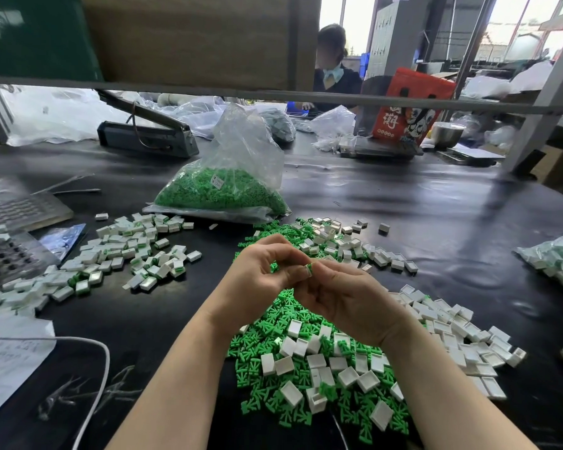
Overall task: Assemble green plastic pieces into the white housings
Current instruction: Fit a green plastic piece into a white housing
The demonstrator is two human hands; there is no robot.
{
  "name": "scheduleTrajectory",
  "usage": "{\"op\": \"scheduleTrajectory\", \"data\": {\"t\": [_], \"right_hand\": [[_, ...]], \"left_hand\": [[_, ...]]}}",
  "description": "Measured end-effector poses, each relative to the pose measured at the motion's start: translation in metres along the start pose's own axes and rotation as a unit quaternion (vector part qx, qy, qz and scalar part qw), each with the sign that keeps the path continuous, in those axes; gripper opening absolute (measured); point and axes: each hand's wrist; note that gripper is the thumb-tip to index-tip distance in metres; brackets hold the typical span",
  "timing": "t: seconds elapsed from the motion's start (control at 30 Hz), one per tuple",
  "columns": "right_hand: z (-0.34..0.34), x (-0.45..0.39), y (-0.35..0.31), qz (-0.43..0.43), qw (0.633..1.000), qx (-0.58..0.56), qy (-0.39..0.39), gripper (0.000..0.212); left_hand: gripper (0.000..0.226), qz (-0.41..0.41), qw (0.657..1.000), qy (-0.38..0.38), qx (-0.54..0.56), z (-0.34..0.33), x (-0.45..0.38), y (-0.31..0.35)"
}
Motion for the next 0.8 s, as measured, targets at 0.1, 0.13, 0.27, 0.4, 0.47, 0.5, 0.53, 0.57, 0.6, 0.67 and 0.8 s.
{"op": "scheduleTrajectory", "data": {"t": [0.1,0.13,0.27,0.4,0.47,0.5,0.53,0.57,0.6,0.67,0.8], "right_hand": [[0.001,-0.002,0.001,0.005,1.0,-0.005,0.001,0.031],[0.001,-0.003,0.0,0.003,1.0,-0.004,-0.002,0.031],[0.003,-0.003,-0.002,-0.014,1.0,-0.005,-0.004,0.036],[0.002,-0.003,-0.001,-0.01,1.0,0.0,-0.009,0.035],[0.001,-0.004,-0.001,-0.003,1.0,0.008,-0.003,0.043],[0.001,-0.003,-0.002,0.002,1.0,0.016,0.001,0.047],[0.001,-0.002,-0.002,0.008,1.0,0.027,0.005,0.048],[0.001,-0.001,-0.003,0.014,0.999,0.045,0.009,0.047],[0.0,0.0,-0.004,0.019,0.998,0.066,0.014,0.046],[0.0,0.0,-0.004,0.026,0.993,0.112,0.027,0.045],[-0.003,0.0,-0.006,0.035,0.984,0.17,0.046,0.044]], "left_hand": [[0.009,-0.001,1.0,0.002,0.016,0.001,0.0,0.002],[0.009,-0.001,1.0,0.001,0.02,0.001,0.0,0.003],[0.007,0.011,1.0,0.005,0.02,-0.001,0.0,0.004],[0.007,0.019,0.999,0.013,0.028,-0.001,0.002,0.002],[0.007,0.023,0.999,0.02,0.029,-0.001,0.002,0.001],[0.009,0.026,0.999,0.022,0.036,-0.002,0.002,0.001],[0.013,0.029,0.998,0.023,0.044,-0.003,0.003,0.001],[0.017,0.031,0.998,0.021,0.05,-0.003,0.003,0.001],[0.018,0.031,0.998,0.017,0.055,-0.004,0.003,0.001],[0.016,0.031,0.997,0.013,0.063,-0.007,0.002,0.0],[0.012,0.042,0.996,0.025,0.068,-0.011,0.001,-0.001]]}}
Point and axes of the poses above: each hand's wrist, its own x-axis away from the middle knuckle, its own z-axis out of the back of the hand, y = z × x, and after that the axes turned 3 degrees about -x, right-handed
